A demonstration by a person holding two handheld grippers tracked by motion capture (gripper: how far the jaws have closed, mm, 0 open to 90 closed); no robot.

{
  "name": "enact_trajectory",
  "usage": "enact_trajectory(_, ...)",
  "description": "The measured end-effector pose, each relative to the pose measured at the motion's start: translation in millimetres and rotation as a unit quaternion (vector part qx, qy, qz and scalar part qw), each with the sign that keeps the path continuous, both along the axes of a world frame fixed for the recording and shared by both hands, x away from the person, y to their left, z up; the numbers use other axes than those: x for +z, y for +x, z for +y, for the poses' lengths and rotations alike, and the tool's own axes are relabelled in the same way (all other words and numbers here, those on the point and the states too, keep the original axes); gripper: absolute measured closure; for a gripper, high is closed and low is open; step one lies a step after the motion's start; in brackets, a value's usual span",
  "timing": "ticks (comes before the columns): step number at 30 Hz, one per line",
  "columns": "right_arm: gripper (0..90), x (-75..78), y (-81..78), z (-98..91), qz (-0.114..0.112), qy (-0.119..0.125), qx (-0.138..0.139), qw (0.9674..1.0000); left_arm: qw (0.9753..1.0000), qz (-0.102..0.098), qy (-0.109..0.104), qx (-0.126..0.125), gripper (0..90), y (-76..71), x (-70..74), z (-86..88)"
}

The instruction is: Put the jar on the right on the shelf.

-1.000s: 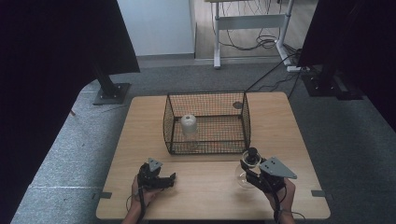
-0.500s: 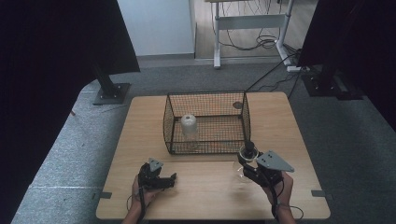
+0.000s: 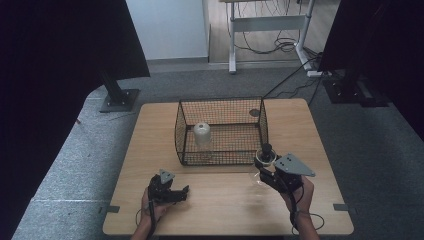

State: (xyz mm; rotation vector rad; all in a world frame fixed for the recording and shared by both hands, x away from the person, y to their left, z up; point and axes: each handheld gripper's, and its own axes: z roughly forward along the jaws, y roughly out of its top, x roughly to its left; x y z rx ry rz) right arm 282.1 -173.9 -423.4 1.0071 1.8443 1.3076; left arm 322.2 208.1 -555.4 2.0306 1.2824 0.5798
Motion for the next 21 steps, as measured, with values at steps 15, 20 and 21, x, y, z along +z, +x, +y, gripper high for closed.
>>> enact_trajectory(15, 47.6, 12.3, 12.7, 6.6, -0.001, -0.002, 0.003, 1.0000, 1.0000, 0.000, 0.000, 0.000, 5.9, 0.0, 0.0, -0.1)
enact_trajectory(20, 47.6, 17.7, 17.6, 8.5, -0.002, -0.002, 0.003, 1.0000, 1.0000, 0.000, 0.001, -0.001, 5.9, 0.0, 0.1, 0.0)
enact_trajectory(21, 47.6, 18.4, 18.3, 8.8, -0.002, -0.002, 0.004, 1.0000, 1.0000, 0.000, 0.001, -0.001, 5.9, 0.0, 0.1, -0.1)
